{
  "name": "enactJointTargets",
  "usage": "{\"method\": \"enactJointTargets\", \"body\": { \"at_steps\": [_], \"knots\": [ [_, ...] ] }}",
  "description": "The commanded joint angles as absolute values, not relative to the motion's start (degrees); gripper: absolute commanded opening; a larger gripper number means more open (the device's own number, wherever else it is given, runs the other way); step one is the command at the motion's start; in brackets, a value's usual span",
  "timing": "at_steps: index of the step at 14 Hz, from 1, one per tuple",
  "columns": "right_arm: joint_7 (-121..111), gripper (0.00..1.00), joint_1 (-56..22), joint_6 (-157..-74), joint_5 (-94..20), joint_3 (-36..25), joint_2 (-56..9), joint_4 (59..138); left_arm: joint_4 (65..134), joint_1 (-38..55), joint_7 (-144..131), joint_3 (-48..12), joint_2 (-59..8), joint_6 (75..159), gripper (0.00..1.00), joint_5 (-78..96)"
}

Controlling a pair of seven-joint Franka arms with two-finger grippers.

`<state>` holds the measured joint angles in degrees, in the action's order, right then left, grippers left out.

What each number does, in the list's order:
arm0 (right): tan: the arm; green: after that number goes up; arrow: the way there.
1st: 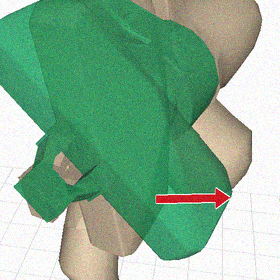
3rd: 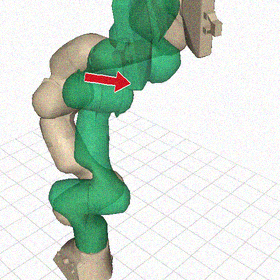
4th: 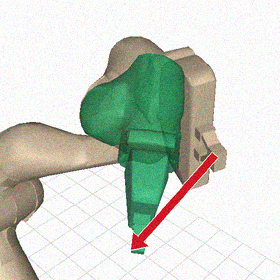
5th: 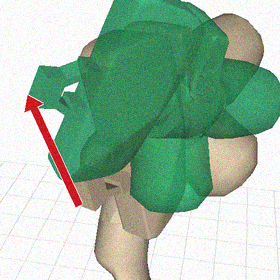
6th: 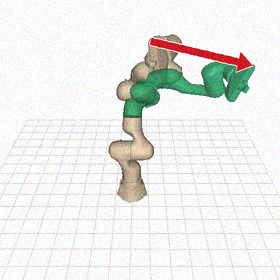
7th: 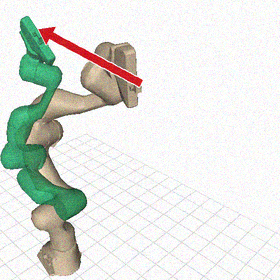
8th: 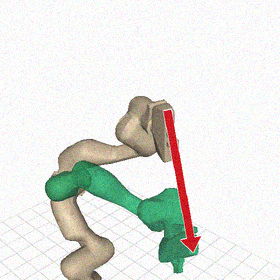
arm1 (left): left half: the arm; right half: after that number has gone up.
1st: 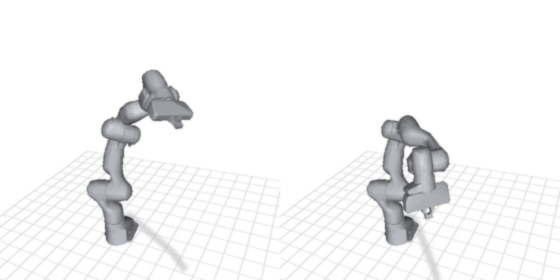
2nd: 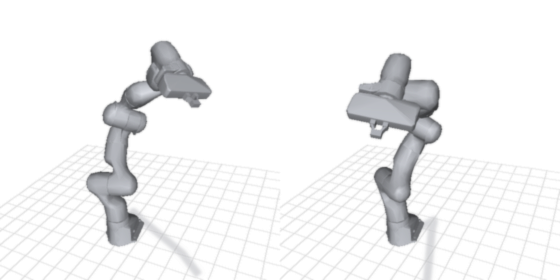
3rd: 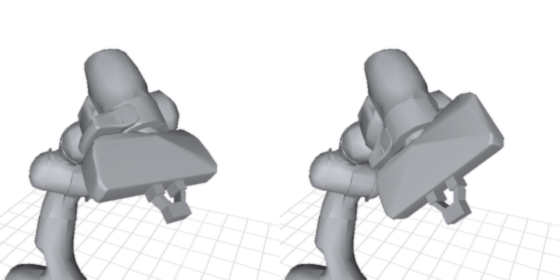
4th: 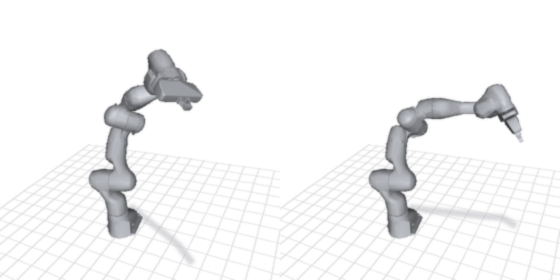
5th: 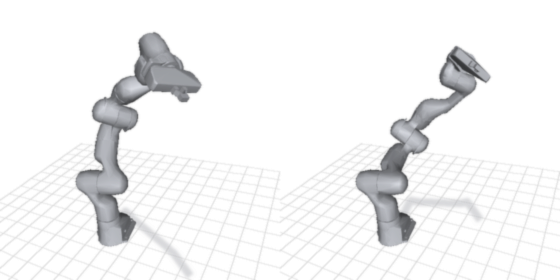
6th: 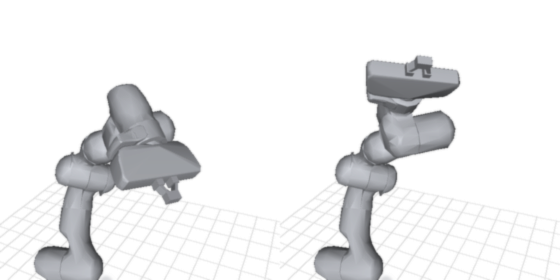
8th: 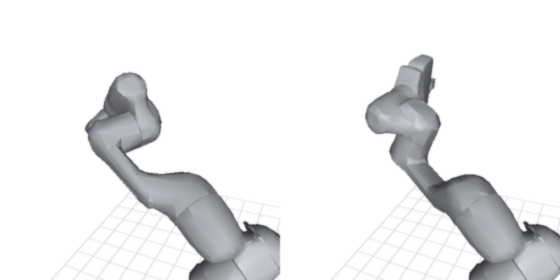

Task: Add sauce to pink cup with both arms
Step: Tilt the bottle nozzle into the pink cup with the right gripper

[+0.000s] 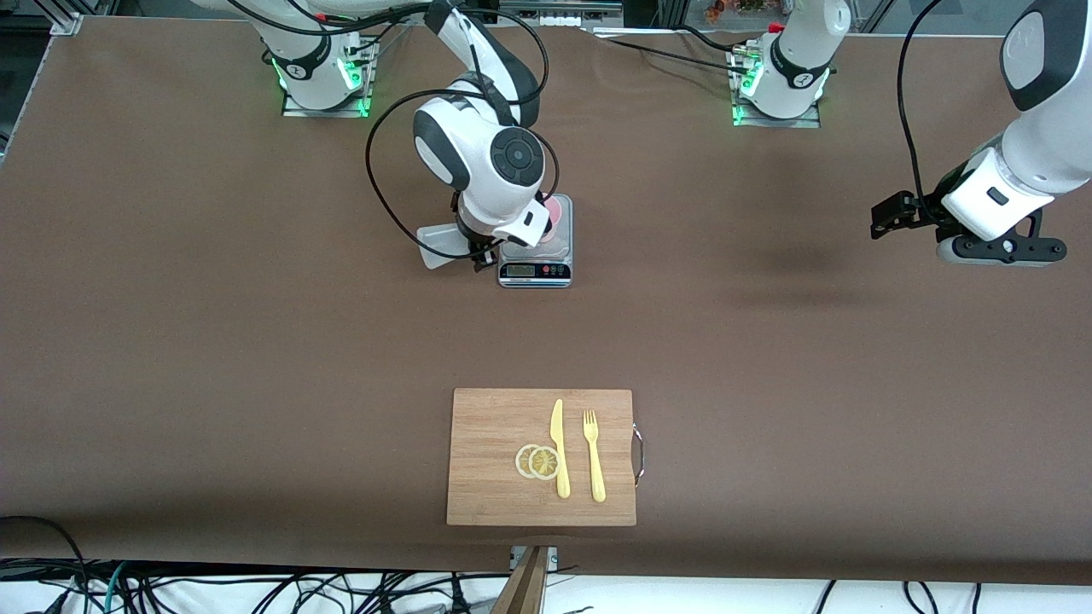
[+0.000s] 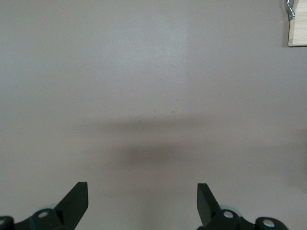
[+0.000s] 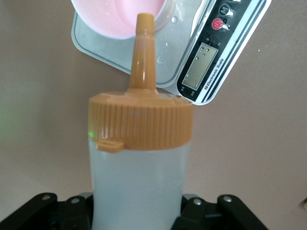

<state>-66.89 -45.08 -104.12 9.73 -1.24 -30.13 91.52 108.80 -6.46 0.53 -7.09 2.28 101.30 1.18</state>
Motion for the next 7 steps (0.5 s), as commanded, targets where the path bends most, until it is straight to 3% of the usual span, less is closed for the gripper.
{"method": "enactJointTargets", "body": {
  "at_steps": [1, 7],
  "knots": [
    [-65.39, 0.0, -46.58, -103.45, 11.42, -1.76, -30.15, 91.58, 107.49, -7.03, 1.58, -7.47, 1.67, 100.37, 1.0, 0.35],
    [-65.39, 0.0, -46.85, -103.36, 12.66, -1.84, -30.41, 91.49, 107.49, -7.03, 1.58, -7.47, 1.58, 100.37, 1.0, 0.35]
  ]
}}
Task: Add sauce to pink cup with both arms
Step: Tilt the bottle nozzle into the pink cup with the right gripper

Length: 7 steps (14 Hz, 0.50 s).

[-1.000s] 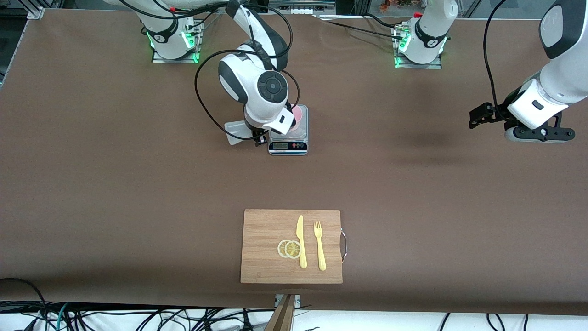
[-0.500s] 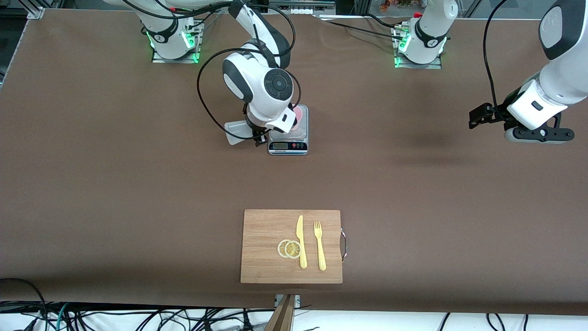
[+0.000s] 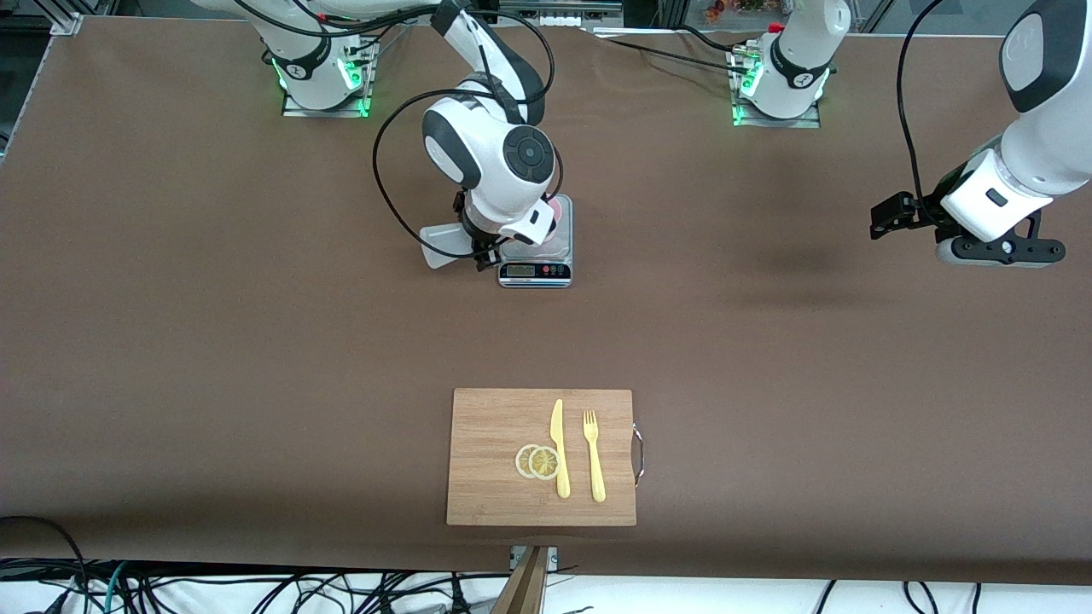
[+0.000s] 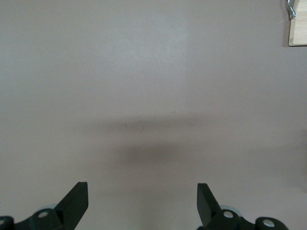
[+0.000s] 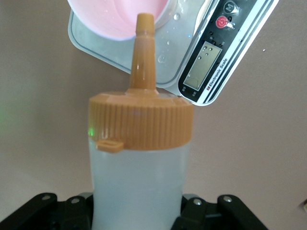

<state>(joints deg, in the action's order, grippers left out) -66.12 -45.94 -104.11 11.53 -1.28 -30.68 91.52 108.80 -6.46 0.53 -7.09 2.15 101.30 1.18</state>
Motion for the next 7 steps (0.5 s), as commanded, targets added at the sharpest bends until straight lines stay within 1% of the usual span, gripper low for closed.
{"method": "enactJointTargets", "body": {
  "at_steps": [1, 7],
  "knots": [
    [-65.39, 0.0, -47.11, -103.36, 12.92, -1.85, -30.41, 91.41, 107.49, -7.03, 1.58, -7.47, 1.58, 100.37, 1.0, 0.35],
    [-65.39, 0.0, -47.55, -103.1, 13.62, -1.85, -30.5, 91.23, 107.49, -7.03, 1.58, -7.47, 1.58, 100.37, 1.0, 0.35]
  ]
}}
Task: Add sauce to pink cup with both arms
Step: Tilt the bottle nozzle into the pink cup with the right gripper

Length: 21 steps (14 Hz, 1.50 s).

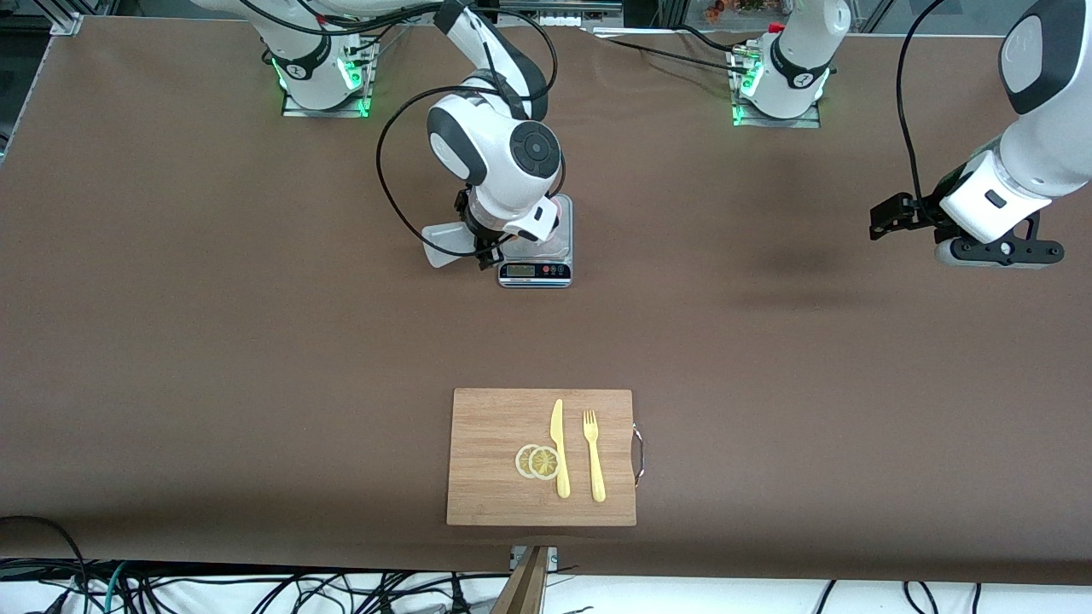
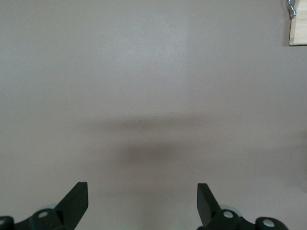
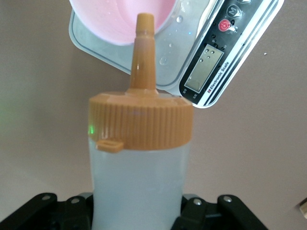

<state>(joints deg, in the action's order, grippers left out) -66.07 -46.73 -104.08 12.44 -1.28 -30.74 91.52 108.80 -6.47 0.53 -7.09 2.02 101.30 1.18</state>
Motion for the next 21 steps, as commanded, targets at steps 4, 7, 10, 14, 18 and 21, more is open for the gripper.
{"method": "enactJointTargets", "body": {
  "at_steps": [4, 7, 10, 14, 18, 21],
  "knots": [
    [-65.39, 0.0, -47.72, -101.61, 14.59, -1.85, -30.41, 90.88, 107.49, -7.03, 1.58, -7.47, 1.58, 100.37, 1.0, 0.35],
    [-65.39, 0.0, -48.25, -100.9, 14.68, -1.85, -30.41, 90.7, 107.49, -7.03, 1.58, -7.47, 1.58, 100.37, 1.0, 0.35],
    [-65.39, 0.0, -48.25, -100.55, 14.68, -1.85, -30.41, 90.44, 107.49, -7.03, 1.58, -7.47, 1.58, 100.37, 1.0, 0.35],
    [-65.39, 0.0, -48.43, -100.55, 14.68, -1.85, -30.41, 90.35, 107.49, -7.03, 1.58, -7.47, 1.58, 100.46, 1.0, 0.35],
    [-65.48, 0.0, -48.78, -100.55, 14.68, -1.84, -30.41, 90.35, 107.49, -7.03, 1.58, -7.47, 1.58, 100.37, 1.0, 0.35],
    [-65.48, 0.0, -49.04, -100.55, 14.68, -1.76, -30.5, 90.35, 107.49, -7.03, 1.58, -7.47, 1.58, 100.37, 1.0, 0.35]
  ]
}}
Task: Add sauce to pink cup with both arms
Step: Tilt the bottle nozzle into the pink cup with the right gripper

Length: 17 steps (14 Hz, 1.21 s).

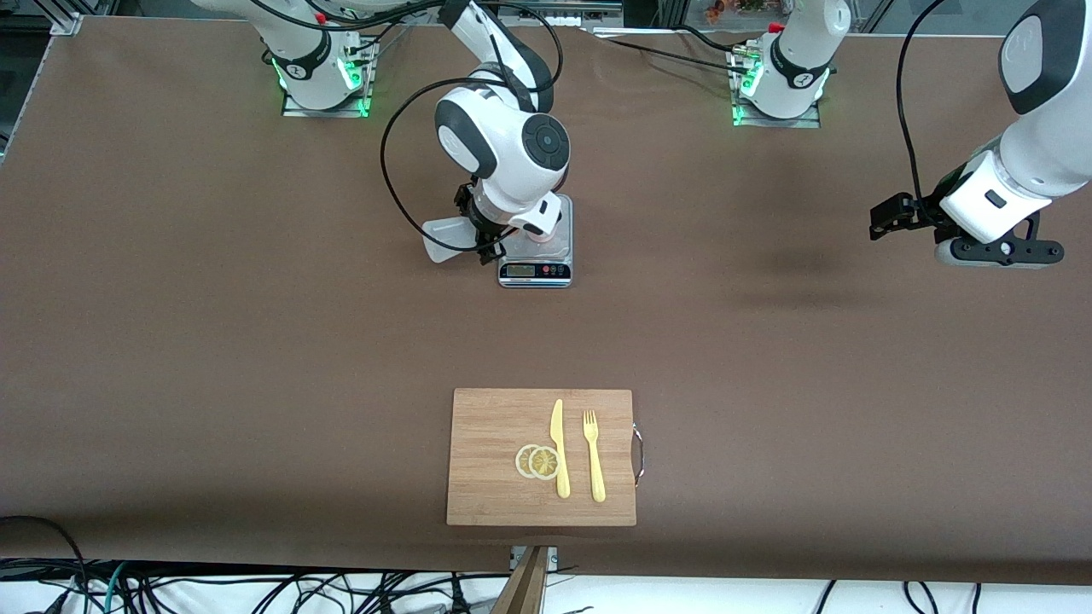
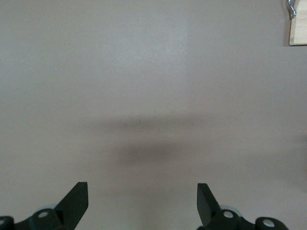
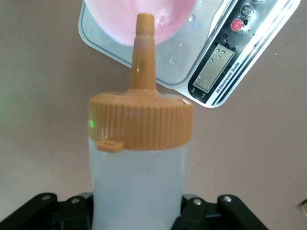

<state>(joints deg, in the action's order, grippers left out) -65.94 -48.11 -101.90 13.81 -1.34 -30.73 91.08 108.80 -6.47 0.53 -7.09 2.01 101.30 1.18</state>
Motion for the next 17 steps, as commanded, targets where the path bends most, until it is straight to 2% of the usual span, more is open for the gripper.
{"method": "enactJointTargets", "body": {
  "at_steps": [1, 17],
  "knots": [
    [-65.48, 0.0, -49.22, -100.55, 14.68, -1.76, -30.5, 90.35, 107.49, -7.03, 1.58, -7.47, 1.58, 100.37, 1.0, 0.35],
    [-66.44, 0.0, -49.84, -100.55, 15.12, -1.76, -30.5, 90.88, 107.4, -6.94, 1.49, -7.47, 1.58, 100.46, 1.0, 0.35]
  ]
}}
